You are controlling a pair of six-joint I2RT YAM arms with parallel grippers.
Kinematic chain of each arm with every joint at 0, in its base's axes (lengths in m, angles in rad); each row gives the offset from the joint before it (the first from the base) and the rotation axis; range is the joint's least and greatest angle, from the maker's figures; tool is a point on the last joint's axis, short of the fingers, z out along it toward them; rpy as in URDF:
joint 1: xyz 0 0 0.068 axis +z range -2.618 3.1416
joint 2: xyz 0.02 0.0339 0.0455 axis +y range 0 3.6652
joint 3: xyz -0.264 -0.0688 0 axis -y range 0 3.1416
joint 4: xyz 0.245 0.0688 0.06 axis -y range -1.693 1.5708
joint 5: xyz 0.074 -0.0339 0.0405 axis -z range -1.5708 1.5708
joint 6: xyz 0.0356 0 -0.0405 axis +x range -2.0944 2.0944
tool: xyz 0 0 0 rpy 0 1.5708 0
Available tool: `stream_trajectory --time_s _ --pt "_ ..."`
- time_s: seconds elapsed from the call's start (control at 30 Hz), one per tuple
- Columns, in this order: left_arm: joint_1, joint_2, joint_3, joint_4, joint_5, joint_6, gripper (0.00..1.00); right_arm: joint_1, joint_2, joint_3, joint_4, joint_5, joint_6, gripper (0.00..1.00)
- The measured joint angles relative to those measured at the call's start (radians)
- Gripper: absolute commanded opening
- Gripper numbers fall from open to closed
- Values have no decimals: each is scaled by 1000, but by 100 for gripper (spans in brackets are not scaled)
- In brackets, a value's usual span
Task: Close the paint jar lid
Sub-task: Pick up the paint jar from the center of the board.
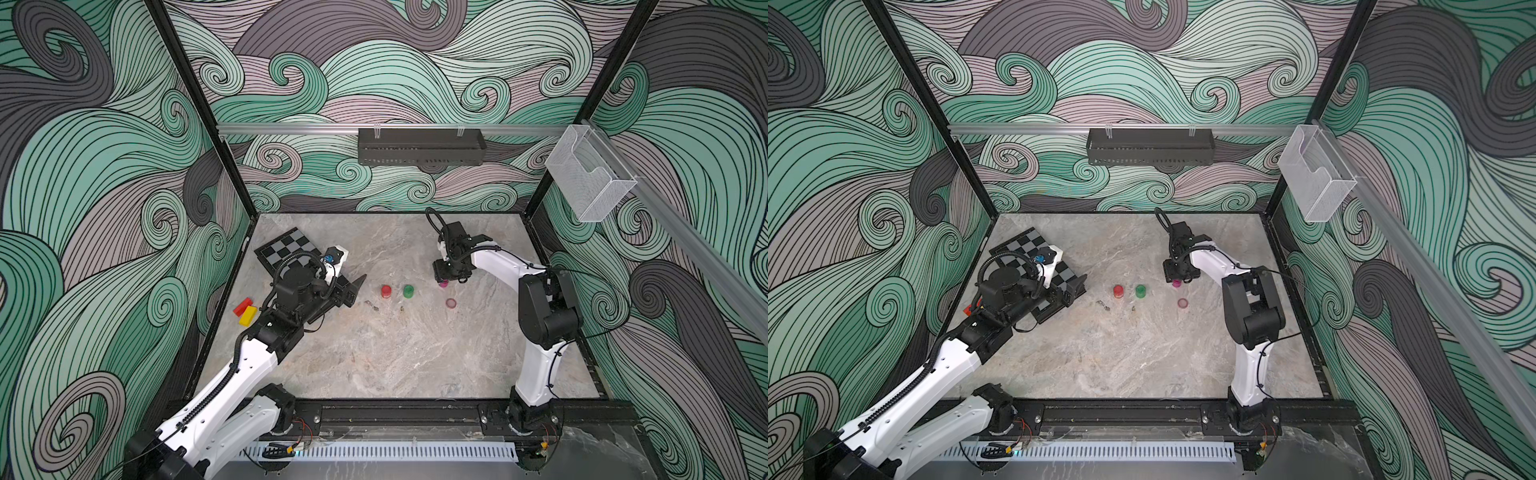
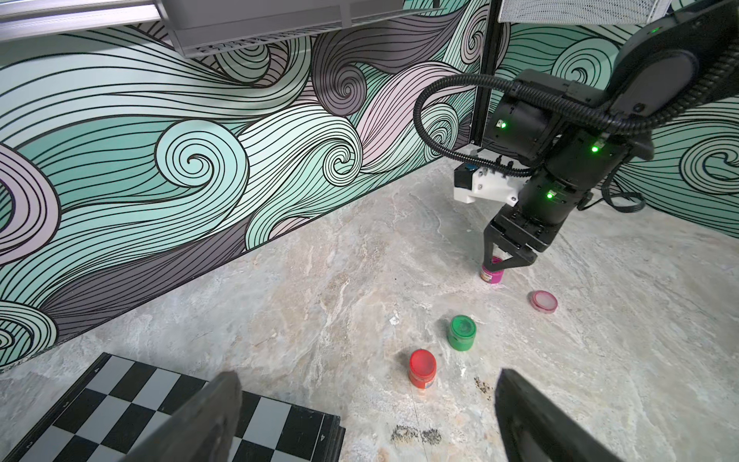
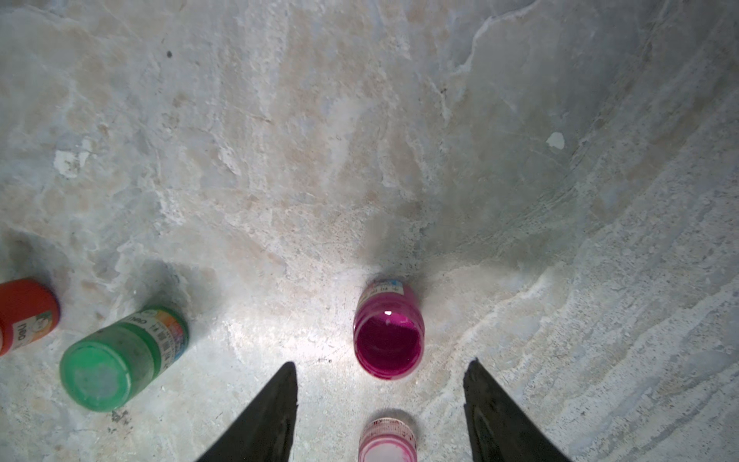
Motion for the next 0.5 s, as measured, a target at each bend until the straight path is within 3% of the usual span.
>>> stream_trajectory --time_s 0.5 --pt "0 0 0 0 0 0 99 0 104 141 -128 29 -5 54"
